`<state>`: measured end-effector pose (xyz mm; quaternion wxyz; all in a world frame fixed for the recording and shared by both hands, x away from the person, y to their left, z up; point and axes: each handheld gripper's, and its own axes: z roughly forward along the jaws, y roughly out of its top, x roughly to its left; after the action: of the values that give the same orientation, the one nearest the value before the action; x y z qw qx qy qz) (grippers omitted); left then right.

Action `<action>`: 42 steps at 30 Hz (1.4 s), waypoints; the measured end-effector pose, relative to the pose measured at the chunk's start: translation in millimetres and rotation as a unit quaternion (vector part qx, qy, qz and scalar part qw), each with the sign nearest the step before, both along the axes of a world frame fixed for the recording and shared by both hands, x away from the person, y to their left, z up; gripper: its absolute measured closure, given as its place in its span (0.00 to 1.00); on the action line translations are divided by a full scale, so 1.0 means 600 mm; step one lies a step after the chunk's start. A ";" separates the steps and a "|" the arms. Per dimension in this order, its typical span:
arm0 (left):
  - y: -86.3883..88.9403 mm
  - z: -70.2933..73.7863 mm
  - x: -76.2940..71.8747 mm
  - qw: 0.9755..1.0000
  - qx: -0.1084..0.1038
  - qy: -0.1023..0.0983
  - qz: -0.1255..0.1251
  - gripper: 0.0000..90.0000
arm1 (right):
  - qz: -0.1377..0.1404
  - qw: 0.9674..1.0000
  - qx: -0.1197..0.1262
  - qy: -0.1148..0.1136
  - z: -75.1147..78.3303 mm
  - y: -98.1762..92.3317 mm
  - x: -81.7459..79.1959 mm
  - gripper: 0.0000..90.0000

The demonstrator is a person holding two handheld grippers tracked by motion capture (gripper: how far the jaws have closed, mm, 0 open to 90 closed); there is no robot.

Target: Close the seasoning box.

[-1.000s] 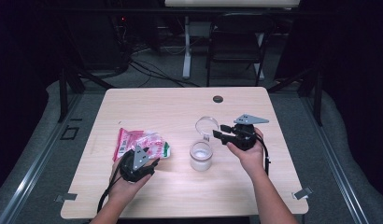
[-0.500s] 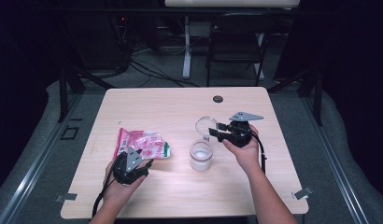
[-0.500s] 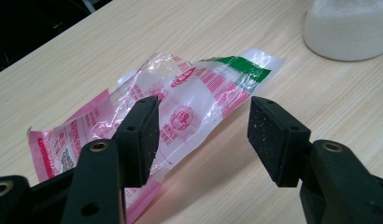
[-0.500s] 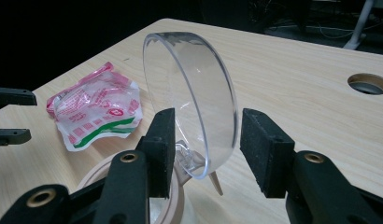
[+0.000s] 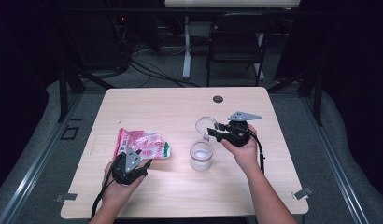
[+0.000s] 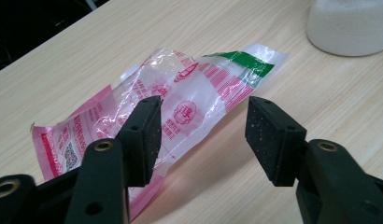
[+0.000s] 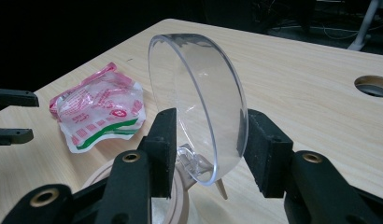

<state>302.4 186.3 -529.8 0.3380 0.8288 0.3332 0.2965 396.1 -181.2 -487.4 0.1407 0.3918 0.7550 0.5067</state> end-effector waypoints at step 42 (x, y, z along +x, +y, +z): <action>-0.176 0.085 0.054 0.992 -0.037 0.012 -0.122 1.00 | 0.022 0.998 -0.044 -0.038 0.012 0.023 -0.036 0.66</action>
<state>335.1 80.7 -478.8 0.3984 0.8533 0.2446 0.2309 374.4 -167.4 -480.3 0.1753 0.3483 0.7793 0.4905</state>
